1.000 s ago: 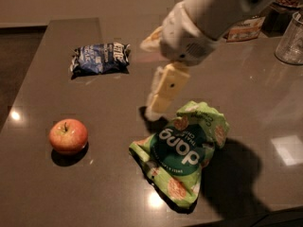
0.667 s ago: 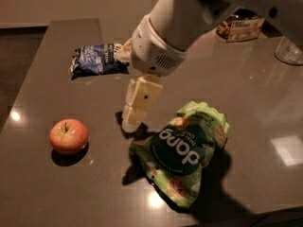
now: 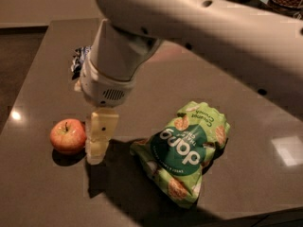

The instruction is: Pick apple

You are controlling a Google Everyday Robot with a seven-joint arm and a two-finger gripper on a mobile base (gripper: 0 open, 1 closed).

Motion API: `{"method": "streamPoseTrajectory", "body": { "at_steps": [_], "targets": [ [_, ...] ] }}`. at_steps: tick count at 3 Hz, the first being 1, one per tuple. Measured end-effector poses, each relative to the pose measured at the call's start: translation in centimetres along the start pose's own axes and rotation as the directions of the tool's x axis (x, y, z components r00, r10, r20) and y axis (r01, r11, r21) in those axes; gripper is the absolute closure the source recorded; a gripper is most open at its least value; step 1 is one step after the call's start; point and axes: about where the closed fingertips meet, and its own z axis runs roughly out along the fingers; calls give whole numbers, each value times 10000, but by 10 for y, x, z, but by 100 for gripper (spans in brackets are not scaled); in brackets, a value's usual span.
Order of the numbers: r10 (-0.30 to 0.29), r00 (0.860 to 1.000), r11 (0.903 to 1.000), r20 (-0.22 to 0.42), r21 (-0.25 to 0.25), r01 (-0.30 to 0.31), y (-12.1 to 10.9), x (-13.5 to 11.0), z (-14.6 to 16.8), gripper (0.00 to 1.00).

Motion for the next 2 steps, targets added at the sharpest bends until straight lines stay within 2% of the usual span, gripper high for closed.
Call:
{"method": "streamPoseTrajectory", "body": {
  "at_steps": [1,2],
  "targets": [
    [-154,9994,9990,-296,-433,141,3,-13,33,0],
    [-62,9989,9979,-469,-647,32,1,-18,56,0]
  ]
}}
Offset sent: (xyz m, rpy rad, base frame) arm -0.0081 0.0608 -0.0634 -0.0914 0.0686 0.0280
